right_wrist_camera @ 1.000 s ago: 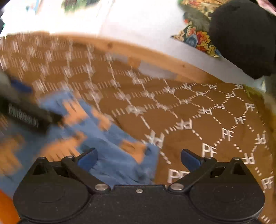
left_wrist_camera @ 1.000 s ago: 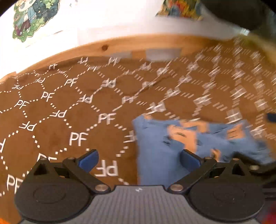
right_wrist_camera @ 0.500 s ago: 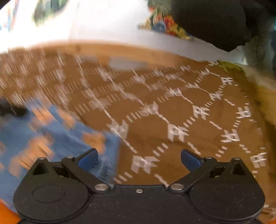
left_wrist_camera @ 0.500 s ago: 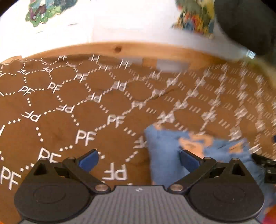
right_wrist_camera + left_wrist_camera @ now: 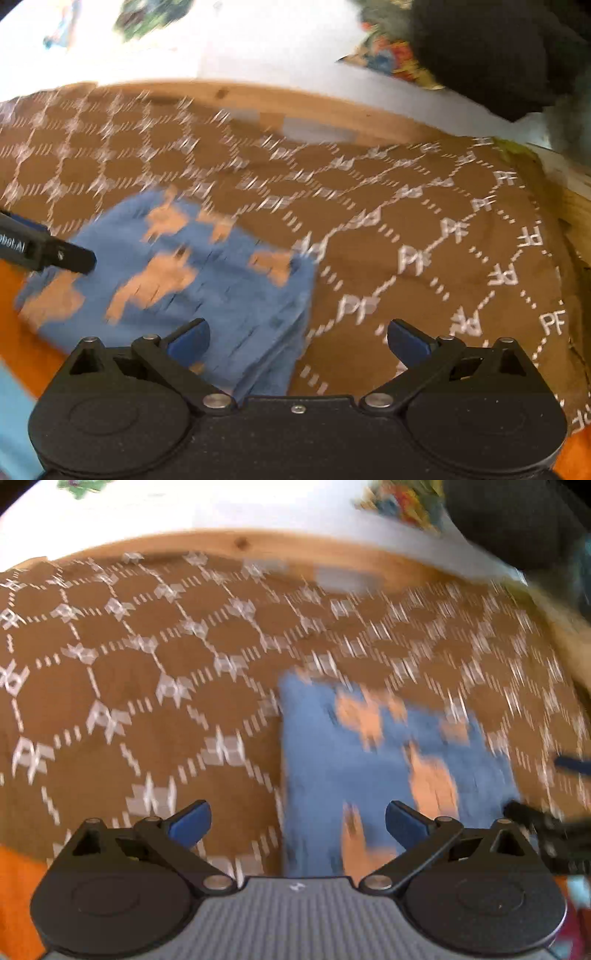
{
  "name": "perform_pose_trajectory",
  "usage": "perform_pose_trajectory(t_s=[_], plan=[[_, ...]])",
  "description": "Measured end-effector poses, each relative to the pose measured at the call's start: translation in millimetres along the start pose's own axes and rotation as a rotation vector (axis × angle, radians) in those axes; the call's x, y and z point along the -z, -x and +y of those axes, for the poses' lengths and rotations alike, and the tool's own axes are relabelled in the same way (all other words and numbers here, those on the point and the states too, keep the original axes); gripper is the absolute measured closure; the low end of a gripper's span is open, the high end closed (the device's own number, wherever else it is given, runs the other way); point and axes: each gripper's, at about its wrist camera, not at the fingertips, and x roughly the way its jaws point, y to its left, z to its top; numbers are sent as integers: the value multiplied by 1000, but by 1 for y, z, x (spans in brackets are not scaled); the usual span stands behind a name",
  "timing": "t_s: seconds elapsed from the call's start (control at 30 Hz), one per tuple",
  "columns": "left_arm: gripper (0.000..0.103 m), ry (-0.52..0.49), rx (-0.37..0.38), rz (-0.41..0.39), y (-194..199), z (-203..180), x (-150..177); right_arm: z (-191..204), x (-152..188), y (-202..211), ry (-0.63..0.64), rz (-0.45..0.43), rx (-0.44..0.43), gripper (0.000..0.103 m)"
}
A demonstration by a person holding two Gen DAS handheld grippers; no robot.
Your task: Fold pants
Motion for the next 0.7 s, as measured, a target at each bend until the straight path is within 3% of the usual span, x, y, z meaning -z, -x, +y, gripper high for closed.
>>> perform_pose_trajectory(t_s=[0.07,0.13,0.47,0.6,0.7], plan=[[0,-34,-15,37,-2,-4,17,6,9,-1,33,22,18,1],[0,-26,-18,-6,4,-3,28,5,14,2,16,18,11,1],[0,-9,-24,-1,10,1,31,7,15,25,22,-82,30,1],[0,-8,-25,-8,10,0,33,8,22,12,15,-12,14,1],[0,-9,-24,-13,11,0,35,9,26,13,6,-12,9,1]])
